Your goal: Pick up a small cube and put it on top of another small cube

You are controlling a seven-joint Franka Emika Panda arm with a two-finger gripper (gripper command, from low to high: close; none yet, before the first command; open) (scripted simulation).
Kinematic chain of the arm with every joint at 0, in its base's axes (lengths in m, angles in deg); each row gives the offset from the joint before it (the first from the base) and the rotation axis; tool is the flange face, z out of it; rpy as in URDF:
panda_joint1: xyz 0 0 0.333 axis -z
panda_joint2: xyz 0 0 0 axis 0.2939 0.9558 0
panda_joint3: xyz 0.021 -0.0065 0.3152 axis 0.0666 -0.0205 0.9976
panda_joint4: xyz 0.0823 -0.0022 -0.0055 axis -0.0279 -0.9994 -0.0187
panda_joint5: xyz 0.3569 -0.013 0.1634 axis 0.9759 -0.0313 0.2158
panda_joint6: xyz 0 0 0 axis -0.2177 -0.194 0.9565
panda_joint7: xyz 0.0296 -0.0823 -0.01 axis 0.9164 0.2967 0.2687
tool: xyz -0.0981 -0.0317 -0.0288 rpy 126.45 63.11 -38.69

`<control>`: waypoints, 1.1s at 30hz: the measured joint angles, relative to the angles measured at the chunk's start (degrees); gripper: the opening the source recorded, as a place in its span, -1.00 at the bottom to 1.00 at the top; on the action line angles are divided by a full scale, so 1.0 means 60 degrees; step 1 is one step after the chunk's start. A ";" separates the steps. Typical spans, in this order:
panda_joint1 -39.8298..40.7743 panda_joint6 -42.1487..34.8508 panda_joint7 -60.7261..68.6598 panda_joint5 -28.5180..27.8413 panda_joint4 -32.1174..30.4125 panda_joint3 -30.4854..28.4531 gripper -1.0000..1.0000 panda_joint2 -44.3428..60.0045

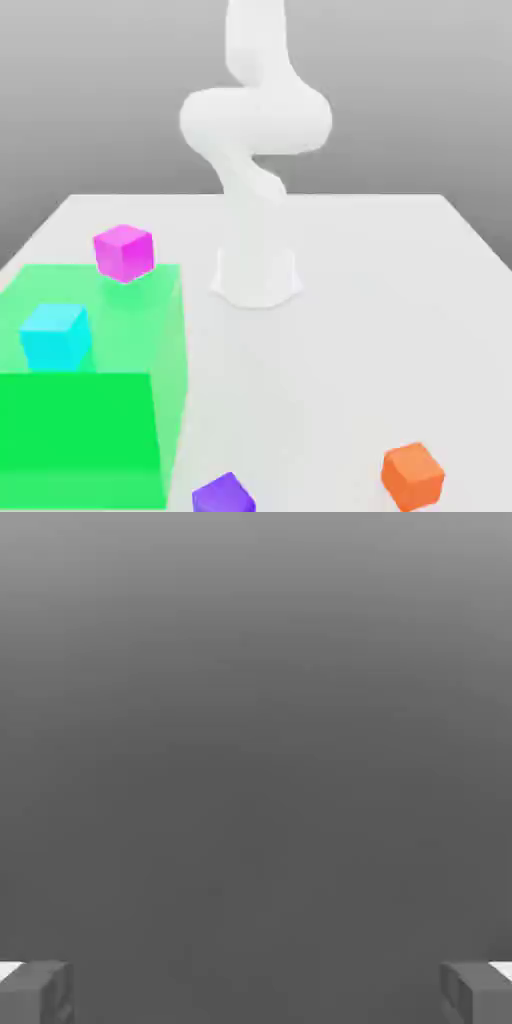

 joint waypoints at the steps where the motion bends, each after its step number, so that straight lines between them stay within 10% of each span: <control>1: -0.0067 0.0120 0.0210 -0.0030 -0.0016 -0.0076 0.00 0.0376; 32: -0.0041 0.4293 0.6743 0.0966 -0.0185 -0.0560 0.00 1.1142; 33: -0.0009 0.4463 0.6774 0.1002 -0.0142 -0.0520 -1.00 1.1360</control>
